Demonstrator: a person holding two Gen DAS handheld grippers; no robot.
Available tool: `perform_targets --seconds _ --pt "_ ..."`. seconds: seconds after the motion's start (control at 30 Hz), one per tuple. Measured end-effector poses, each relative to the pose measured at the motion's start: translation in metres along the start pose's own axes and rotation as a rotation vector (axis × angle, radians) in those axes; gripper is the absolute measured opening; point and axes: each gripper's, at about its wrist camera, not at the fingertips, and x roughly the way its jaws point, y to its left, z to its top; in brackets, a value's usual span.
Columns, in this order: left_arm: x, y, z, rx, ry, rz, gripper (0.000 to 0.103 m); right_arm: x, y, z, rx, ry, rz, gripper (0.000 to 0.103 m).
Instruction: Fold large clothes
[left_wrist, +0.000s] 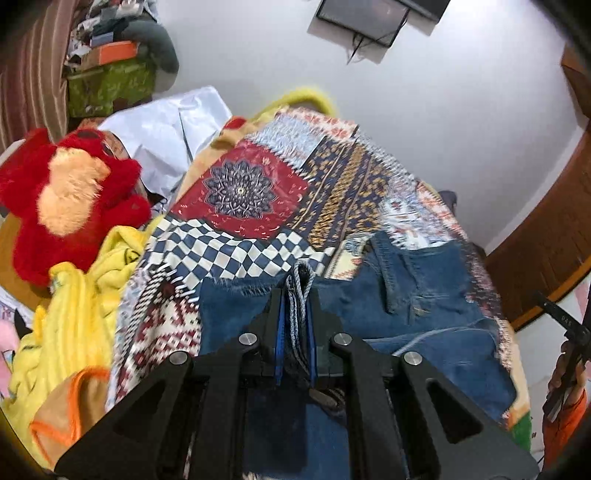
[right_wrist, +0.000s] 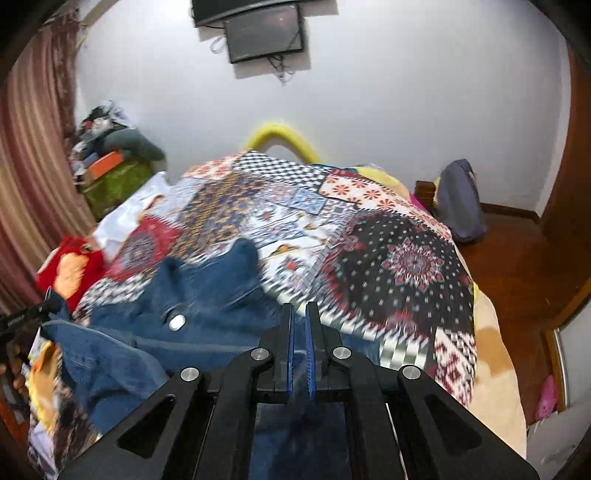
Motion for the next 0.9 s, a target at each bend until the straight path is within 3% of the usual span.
perform_targets --seconds 0.2,0.4,0.47,0.53,0.63,0.73,0.87,0.9 --pt "0.066 0.018 0.003 0.019 0.085 0.171 0.009 0.050 -0.013 -0.015 0.015 0.063 0.001 0.003" --pt "0.064 0.034 -0.002 0.051 0.114 0.203 0.011 0.034 0.007 -0.042 -0.090 0.077 0.089 0.004" --pt "0.052 0.035 0.001 0.029 0.105 0.181 0.026 0.031 0.017 -0.046 -0.128 0.114 0.108 0.004" --pt "0.037 0.033 0.004 0.016 0.078 0.150 0.050 0.031 0.027 -0.051 -0.160 0.157 0.107 0.004" --pt "0.011 0.026 0.004 0.073 0.024 0.196 0.068 0.038 0.040 -0.061 -0.231 0.211 0.050 0.004" --pt "-0.001 0.021 -0.002 0.123 0.033 0.219 0.072 0.065 0.050 -0.080 -0.330 0.369 -0.076 0.004" --pt "-0.004 0.013 -0.021 0.227 0.101 0.222 0.075 0.064 0.049 -0.090 -0.368 0.347 -0.114 0.004" --pt "-0.003 0.010 -0.029 0.263 0.124 0.217 0.084 0.063 0.048 -0.091 -0.367 0.351 -0.128 0.004"
